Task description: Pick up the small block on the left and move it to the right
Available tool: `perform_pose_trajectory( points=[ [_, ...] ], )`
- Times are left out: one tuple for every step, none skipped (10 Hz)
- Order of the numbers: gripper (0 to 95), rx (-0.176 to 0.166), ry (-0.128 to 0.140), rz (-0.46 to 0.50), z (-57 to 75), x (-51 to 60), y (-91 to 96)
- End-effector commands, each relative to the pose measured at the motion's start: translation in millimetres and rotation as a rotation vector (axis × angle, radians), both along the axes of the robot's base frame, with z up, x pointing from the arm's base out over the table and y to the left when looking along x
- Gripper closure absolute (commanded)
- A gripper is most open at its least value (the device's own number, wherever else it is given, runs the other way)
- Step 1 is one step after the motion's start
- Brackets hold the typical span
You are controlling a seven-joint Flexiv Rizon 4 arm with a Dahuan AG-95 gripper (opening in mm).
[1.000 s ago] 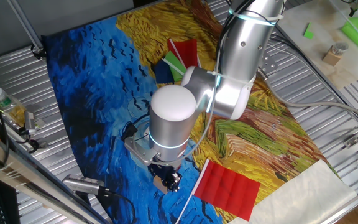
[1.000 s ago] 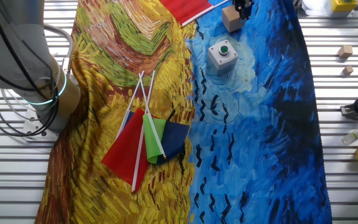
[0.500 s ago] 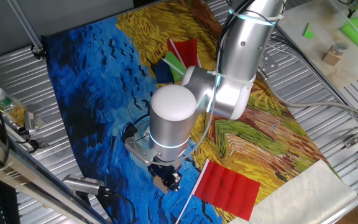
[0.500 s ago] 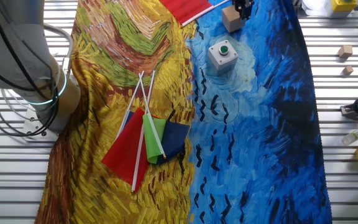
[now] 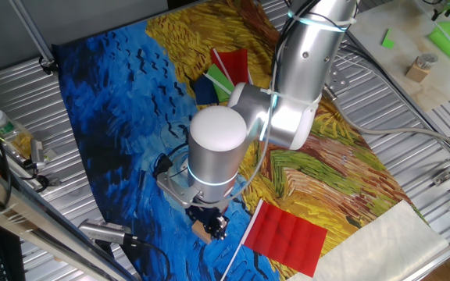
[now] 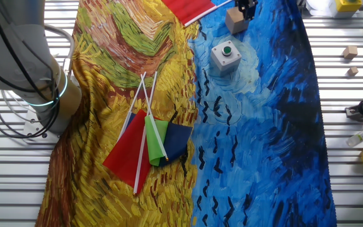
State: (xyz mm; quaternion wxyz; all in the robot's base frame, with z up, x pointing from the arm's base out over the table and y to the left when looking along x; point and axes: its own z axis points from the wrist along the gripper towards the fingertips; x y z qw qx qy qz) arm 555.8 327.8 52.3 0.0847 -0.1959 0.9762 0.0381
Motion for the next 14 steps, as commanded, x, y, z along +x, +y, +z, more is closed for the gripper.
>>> perform_pose_trajectory(
  points=[
    [38.0, -0.001, 0.0, 0.0, -0.2, -0.4, -0.1],
    [38.0, -0.002, 0.001, 0.0, -0.2, -0.4, -0.1],
    [38.0, 0.001, -0.001, 0.001, 0.4, -0.3, -0.2],
    [38.0, 0.004, -0.003, -0.006, 4.2, 0.4, -0.4],
    [38.0, 0.006, -0.001, -0.011, 11.6, 1.4, -0.8],
    [38.0, 0.007, 0.001, -0.017, 18.2, 2.2, -1.1],
    [38.0, 0.008, 0.003, -0.022, 22.4, 2.4, -1.3],
    [38.0, 0.006, 0.005, -0.02, 33.5, 2.3, -2.0],
    [38.0, 0.005, 0.006, -0.015, 43.9, 2.0, -2.3],
    [38.0, -0.002, 0.015, -0.009, 54.3, 1.4, -2.2],
    [38.0, -0.008, 0.032, -0.013, 67.0, 0.1, -1.8],
    [38.0, -0.038, 0.047, -0.017, 82.8, -2.6, -1.2],
    [57.0, -0.068, 0.068, -0.022, 94.4, -5.4, -0.3],
    [76.0, -0.084, 0.092, -0.041, 107.2, -9.4, 1.0]
  ],
)
